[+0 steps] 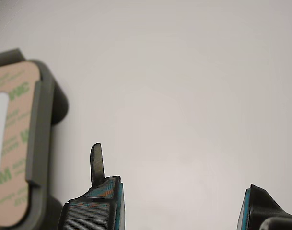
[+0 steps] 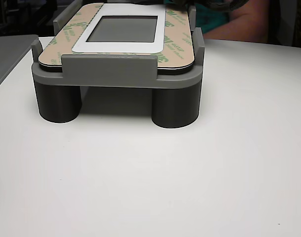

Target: Peel off protective film from adhesive tape.

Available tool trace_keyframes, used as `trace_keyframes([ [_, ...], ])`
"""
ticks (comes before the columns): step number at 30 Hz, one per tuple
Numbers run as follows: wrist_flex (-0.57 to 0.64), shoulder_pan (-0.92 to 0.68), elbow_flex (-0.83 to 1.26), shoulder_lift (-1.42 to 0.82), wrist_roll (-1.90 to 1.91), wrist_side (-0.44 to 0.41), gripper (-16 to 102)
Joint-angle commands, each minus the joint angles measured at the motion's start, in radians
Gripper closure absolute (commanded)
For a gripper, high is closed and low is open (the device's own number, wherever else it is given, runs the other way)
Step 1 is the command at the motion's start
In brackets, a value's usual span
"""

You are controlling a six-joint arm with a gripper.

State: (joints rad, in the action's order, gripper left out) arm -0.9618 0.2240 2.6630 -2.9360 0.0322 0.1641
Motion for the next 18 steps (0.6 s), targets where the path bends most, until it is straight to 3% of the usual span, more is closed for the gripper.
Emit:
trace_keyframes([
  [1, 0.006, 0.009, -0.020, -0.020, -0.014, 0.025, -14],
  [18, -0.012, -0.008, -0.055, -0.020, -0.040, 0.038, -14],
])
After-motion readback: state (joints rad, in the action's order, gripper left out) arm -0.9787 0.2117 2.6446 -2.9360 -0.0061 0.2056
